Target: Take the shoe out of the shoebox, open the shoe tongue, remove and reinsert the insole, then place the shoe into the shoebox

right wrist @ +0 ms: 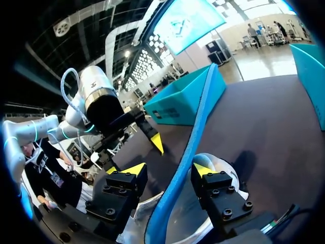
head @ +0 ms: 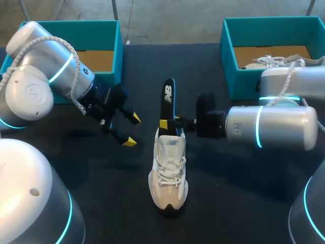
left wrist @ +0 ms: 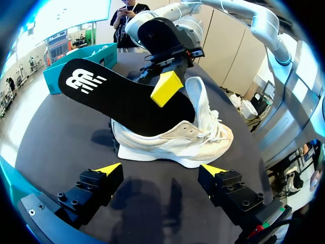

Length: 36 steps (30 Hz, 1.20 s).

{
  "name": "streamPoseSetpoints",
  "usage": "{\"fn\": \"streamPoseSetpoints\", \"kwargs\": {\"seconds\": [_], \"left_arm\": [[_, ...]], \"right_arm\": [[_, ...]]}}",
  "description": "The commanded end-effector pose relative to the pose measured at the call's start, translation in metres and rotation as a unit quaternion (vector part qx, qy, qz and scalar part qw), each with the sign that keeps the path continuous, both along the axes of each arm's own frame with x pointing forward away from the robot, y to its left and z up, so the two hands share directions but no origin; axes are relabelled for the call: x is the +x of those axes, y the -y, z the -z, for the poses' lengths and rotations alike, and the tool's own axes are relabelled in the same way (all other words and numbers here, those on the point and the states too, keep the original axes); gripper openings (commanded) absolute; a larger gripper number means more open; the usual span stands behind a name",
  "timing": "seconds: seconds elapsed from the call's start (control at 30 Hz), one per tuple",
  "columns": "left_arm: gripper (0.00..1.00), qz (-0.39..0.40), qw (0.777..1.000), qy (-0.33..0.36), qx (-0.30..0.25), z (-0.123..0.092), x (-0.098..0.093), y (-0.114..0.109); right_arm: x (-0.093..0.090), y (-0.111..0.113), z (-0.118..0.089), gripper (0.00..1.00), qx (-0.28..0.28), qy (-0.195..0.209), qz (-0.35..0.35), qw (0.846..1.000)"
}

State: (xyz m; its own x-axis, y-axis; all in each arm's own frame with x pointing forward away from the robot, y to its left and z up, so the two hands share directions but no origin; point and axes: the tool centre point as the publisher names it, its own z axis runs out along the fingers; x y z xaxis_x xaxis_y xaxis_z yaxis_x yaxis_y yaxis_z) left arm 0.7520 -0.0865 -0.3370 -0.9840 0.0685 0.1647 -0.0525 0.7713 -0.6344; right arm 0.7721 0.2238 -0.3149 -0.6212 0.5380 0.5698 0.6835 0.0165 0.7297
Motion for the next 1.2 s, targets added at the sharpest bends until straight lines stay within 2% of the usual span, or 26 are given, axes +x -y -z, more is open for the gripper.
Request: {"fn": "streamPoseSetpoints", "kwargs": {"seconds": [0.03, 0.27, 0.33, 0.43, 0.73, 0.9, 1.03, 1.2], "left_arm": [[1.00, 0.000, 1.000, 0.000, 0.001, 0.000, 0.000, 0.000], [1.00, 0.000, 1.000, 0.000, 0.001, 0.000, 0.000, 0.000], [1.00, 0.000, 1.000, 0.000, 0.001, 0.000, 0.000, 0.000], [1.00, 0.000, 1.000, 0.000, 0.001, 0.000, 0.000, 0.000], [1.00, 0.000, 1.000, 0.000, 0.001, 0.000, 0.000, 0.000], [1.00, 0.000, 1.000, 0.000, 0.001, 0.000, 0.000, 0.000], [1.00, 0.000, 1.000, 0.000, 0.001, 0.000, 0.000, 0.000], [1.00, 0.000, 1.000, 0.000, 0.001, 0.000, 0.000, 0.000]], "right_arm": [[0.005, -0.002, 0.008, 0.54, -0.168, -0.220, -0.301, 0.912], [0.006, 0.000, 0.012, 0.44, -0.158, -0.225, -0.299, 0.914], [0.006, 0.001, 0.013, 0.33, -0.157, -0.225, -0.299, 0.914], [0.006, 0.001, 0.015, 0.00, -0.147, -0.222, -0.297, 0.917], [0.009, 0.002, 0.012, 0.00, -0.100, -0.208, -0.292, 0.928], [0.011, 0.001, 0.004, 0.00, -0.040, -0.186, -0.288, 0.938], [0.011, 0.001, 0.006, 0.00, -0.002, -0.175, -0.285, 0.942], [0.013, 0.001, 0.007, 0.00, 0.012, -0.166, -0.283, 0.944]]}}
